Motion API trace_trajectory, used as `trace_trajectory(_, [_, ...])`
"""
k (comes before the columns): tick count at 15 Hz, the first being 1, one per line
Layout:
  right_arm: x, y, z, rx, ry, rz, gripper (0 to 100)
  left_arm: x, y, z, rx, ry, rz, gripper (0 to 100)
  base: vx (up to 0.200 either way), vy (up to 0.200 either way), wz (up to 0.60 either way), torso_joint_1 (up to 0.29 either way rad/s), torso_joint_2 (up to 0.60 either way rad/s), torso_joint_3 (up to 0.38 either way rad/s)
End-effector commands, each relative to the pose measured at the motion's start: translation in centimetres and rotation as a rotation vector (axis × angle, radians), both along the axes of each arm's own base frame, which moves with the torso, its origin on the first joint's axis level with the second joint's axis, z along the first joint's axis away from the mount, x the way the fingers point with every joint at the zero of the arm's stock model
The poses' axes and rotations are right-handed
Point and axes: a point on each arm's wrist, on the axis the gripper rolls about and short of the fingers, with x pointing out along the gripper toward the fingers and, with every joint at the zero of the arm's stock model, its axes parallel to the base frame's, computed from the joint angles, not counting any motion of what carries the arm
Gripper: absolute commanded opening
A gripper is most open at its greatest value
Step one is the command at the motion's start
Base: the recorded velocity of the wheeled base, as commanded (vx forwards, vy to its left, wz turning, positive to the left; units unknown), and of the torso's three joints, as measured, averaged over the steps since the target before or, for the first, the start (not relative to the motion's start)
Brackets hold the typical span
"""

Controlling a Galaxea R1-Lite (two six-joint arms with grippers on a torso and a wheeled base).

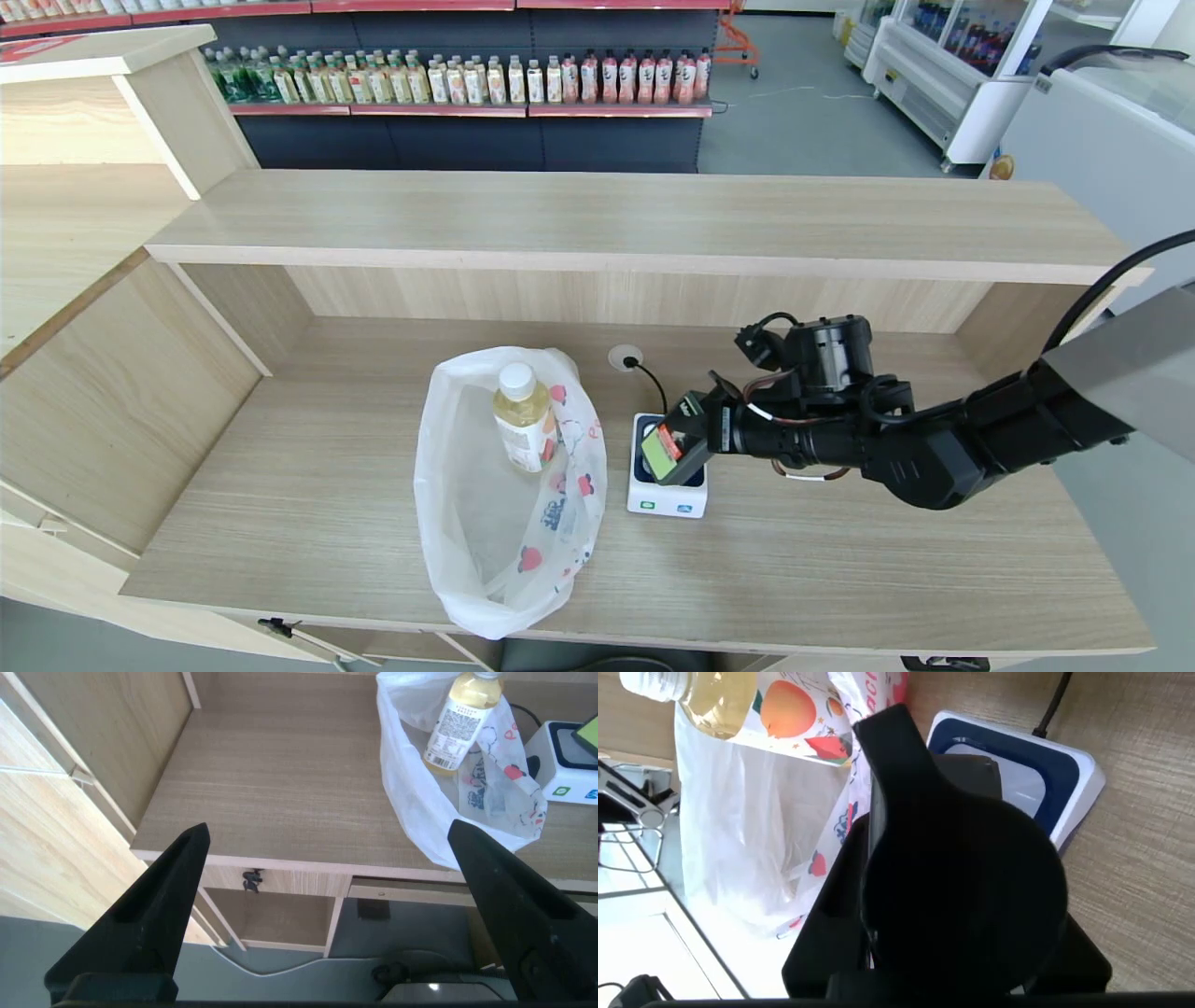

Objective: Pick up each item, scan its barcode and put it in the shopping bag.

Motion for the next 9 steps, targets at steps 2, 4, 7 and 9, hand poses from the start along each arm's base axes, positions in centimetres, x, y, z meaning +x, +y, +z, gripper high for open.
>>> trace_trajectory(2, [0.3, 0.5, -0.6, -0.005, 0.009, 0.008, 0, 0.0, 0.0, 0.0, 0.0, -0.001, 0.0, 100, 0.0, 0.0, 0.0, 0.0, 0.0, 0.0])
trace_trajectory(4, [0.2, 1.0, -0.9, -0.009, 0.012, 0.018, 0, 0.0, 0.0, 0.0, 0.0, -0.001, 0.0, 100, 0.0, 0.0, 0.0, 0.0, 0.0, 0.0])
trace_trajectory(7, [0.6, 1.2, -0.9, -0.008, 0.005, 0.012, 0, 0.0, 0.0, 0.0, 0.0, 0.0, 0.0, 100, 0.0, 0.0, 0.0, 0.0, 0.0, 0.0])
trace_trajectory(9, [1.1, 1.2, -1.9, -0.047, -0.005, -0.007, 0, 0.0, 0.0, 0.0, 0.0, -0.001, 0.0, 100, 0.0, 0.0, 0.0, 0.0, 0.0, 0.0])
